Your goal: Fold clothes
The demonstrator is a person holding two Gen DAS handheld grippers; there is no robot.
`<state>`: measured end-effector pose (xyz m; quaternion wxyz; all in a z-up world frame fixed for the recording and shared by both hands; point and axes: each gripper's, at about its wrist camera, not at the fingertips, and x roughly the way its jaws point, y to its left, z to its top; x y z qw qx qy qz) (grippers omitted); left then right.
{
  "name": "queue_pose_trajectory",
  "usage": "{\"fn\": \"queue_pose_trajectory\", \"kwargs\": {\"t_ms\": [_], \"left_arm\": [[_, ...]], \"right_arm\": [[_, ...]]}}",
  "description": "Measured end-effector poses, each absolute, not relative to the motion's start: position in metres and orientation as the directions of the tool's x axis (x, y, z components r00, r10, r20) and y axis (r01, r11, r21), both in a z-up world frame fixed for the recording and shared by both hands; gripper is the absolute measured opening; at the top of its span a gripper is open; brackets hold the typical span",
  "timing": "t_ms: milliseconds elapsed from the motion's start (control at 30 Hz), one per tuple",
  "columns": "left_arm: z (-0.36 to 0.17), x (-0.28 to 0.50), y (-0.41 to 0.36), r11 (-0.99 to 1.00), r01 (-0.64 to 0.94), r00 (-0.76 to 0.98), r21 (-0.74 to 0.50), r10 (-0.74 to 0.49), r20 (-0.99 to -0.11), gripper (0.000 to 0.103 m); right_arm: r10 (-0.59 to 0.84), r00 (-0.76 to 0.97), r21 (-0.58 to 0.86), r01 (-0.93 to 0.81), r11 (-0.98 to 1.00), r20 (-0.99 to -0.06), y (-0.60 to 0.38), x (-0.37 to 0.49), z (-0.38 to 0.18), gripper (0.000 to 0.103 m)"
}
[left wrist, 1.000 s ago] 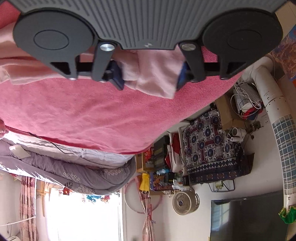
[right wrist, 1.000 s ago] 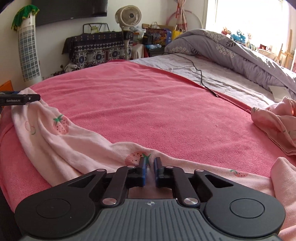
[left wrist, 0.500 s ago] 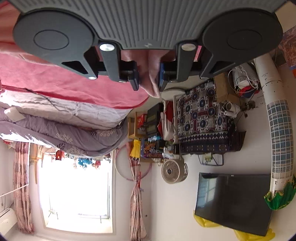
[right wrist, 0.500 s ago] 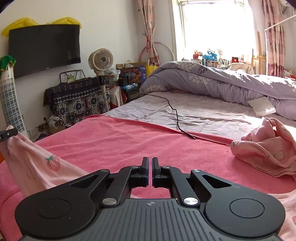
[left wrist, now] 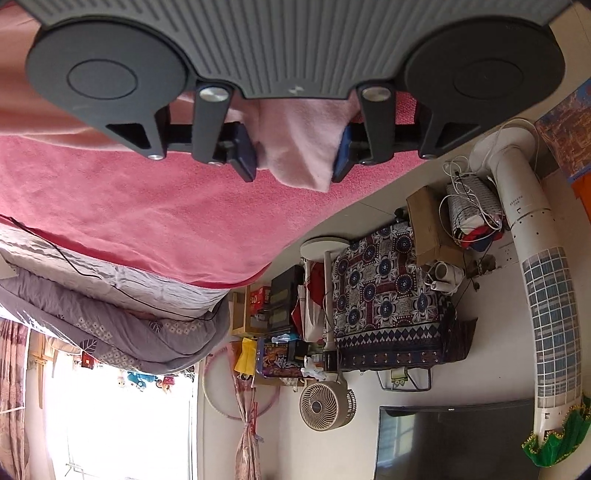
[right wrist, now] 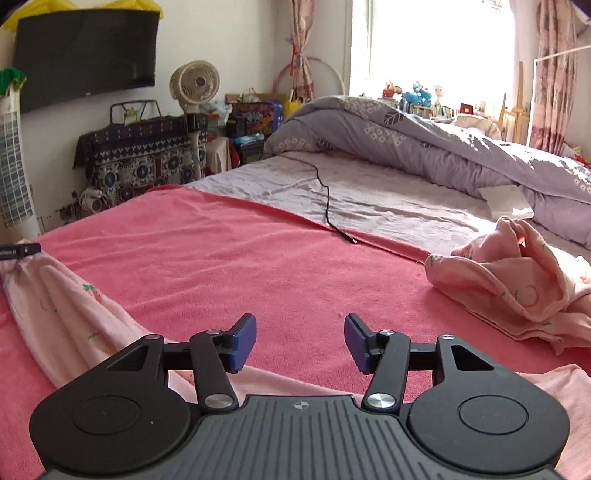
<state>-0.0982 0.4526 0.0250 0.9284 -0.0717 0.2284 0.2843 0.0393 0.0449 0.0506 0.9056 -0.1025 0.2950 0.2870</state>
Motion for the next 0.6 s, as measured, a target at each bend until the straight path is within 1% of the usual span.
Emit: {"fn": "queue_pose_trajectory", "kwargs": {"t_ms": [33,100,133,167,200,233,267,300,533,600], "left_arm": [[0.024,-0.098,0.45,0.827,-0.562,0.731,0.012,0.503,-0.461,0.052],[0.024,-0.098,0.446,0.827,-0.562,0.728,0.034,0.514,-0.453,0.052],[0.023,-0.098,0.444,0.826,-0.562,0.728,0.041,0.518,-0.449,0.052],[0.023,-0.098,0.443,0.825,-0.563,0.728,0.045,0.521,-0.446,0.052],[0.023,-0.098,0.443,0.824,-0.565,0.728,0.046,0.524,-0.442,0.052],[0.023,-0.098,0.444,0.824,-0.565,0.729,0.046,0.524,-0.44,0.052],[0.023,-0.098,0.444,0.824,-0.565,0.73,0.045,0.525,-0.437,0.052],[0.023,-0.099,0.444,0.824,-0.566,0.732,0.044,0.525,-0.434,0.052],[0.024,-0.101,0.446,0.826,-0.562,0.742,0.028,0.52,-0.423,0.053],[0.023,-0.101,0.446,0.827,-0.562,0.744,0.028,0.52,-0.42,0.053]], "right_arm": [[0.457,0.621,-0.011,-0.599,0.8,-0.637,0.048,0.044,0.046,0.064],[0.443,0.518,0.019,-0.635,0.773,-0.732,0.057,0.051,0.031,0.065],[0.44,0.497,0.029,-0.637,0.77,-0.748,0.061,0.051,0.023,0.067],[0.442,0.507,0.024,-0.637,0.771,-0.741,0.062,0.047,0.02,0.066],[0.445,0.519,0.013,-0.64,0.768,-0.73,0.064,0.041,0.019,0.061],[0.448,0.531,0.008,-0.638,0.77,-0.719,0.064,0.036,0.02,0.044],[0.45,0.543,0.007,-0.633,0.774,-0.708,0.064,0.032,0.021,0.014],[0.444,0.561,-0.003,-0.623,0.782,-0.699,0.065,0.029,0.023,0.005],[0.456,0.649,0.1,-0.508,0.856,-0.609,0.054,0.058,0.042,0.004],[0.447,0.682,0.105,-0.481,0.87,-0.579,0.052,0.071,0.049,0.002]]}}
